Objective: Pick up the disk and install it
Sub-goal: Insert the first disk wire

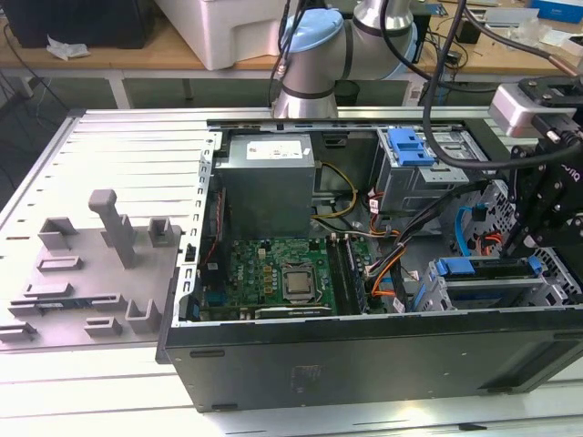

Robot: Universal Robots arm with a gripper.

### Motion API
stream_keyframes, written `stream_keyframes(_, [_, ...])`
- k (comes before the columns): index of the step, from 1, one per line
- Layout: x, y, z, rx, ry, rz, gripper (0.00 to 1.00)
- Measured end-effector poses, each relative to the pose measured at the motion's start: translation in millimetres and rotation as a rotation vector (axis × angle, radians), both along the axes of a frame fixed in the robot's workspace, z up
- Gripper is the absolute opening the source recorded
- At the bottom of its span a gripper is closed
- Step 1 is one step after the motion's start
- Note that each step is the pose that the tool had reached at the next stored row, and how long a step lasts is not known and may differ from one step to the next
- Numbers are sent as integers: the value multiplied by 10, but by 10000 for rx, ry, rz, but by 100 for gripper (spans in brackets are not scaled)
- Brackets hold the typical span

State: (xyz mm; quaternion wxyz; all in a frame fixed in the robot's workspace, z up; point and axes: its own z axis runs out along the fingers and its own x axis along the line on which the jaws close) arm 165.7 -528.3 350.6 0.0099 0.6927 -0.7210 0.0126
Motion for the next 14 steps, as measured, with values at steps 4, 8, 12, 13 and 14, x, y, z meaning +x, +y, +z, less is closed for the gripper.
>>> stream_keyframes(4, [0, 0, -10, -1, 0, 0, 16])
stream_keyframes(8, [0, 0, -18, 0, 0, 0, 16])
stream_keyframes(12, [0, 0, -27, -1, 0, 0, 16])
stream_keyframes(13, [0, 0, -30, 0, 0, 0, 16])
stream_keyframes(14, [0, 0, -34, 0, 0, 0, 16])
